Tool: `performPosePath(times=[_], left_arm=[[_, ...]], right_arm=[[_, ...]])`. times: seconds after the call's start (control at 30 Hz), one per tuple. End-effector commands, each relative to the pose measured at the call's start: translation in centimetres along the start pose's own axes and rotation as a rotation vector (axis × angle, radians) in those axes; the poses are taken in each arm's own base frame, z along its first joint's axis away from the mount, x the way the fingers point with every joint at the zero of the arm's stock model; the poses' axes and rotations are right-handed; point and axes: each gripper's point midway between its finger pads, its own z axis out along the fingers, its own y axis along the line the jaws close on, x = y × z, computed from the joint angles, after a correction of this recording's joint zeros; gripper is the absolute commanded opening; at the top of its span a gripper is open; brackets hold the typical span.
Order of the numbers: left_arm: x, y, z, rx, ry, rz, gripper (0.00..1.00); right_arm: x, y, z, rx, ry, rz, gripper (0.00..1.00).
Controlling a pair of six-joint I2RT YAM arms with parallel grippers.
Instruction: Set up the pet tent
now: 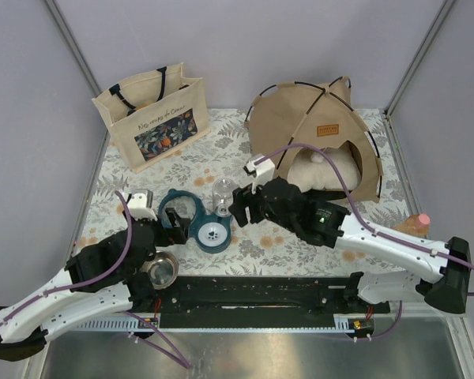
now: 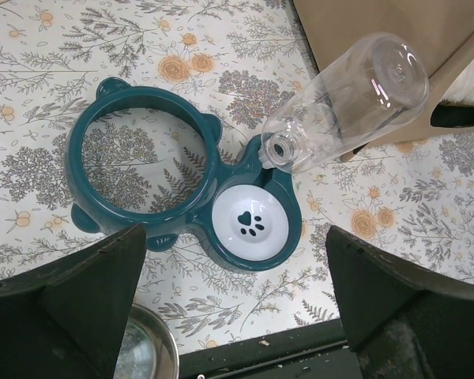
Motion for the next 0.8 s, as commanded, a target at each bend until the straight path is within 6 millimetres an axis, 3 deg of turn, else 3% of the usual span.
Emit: performPosePath(times=[0.0, 0.07, 0.2, 0.33, 0.43, 0.57, 0.77], left_arm=[[-0.6, -0.6, -0.1, 0.015, -0.019, -0.06, 0.99], [-0.1, -0.7, 0.2, 0.014, -0.001, -0.069, 0.99], [2.4, -0.4, 0.8, -0.023, 0.068, -0.127, 0.99], [5.7, 1.4, 1.2, -0.13, 0.152, -0.184, 0.99], [7.6, 2.6, 1.4, -0.196, 0.189, -0.226, 0.99], [8.8, 3.8, 1.7, -0.258, 0.174, -0.3, 0.99], [9.7, 4.9, 2.1, -0.324, 0.153, -0.36, 0.99]], right_arm=[[7.8, 0.4, 1.6, 0.008, 0.165, 0.214, 0.69], [11.3, 0.1, 2.5, 0.025, 0.218, 0.27, 0.65], [15.2, 1.4, 4.6, -0.017, 0.246, 0.339, 0.62], [17.4, 4.7, 6.4, -0.124, 0.247, 0.381, 0.57], [18.9, 6.0, 7.3, -0.148, 0.223, 0.418, 0.55], [20.5, 6.5, 8.7, -0.143, 0.182, 0.498, 0.51], [23.9, 6.5, 10.8, -0.078, 0.173, 0.515, 0.38]])
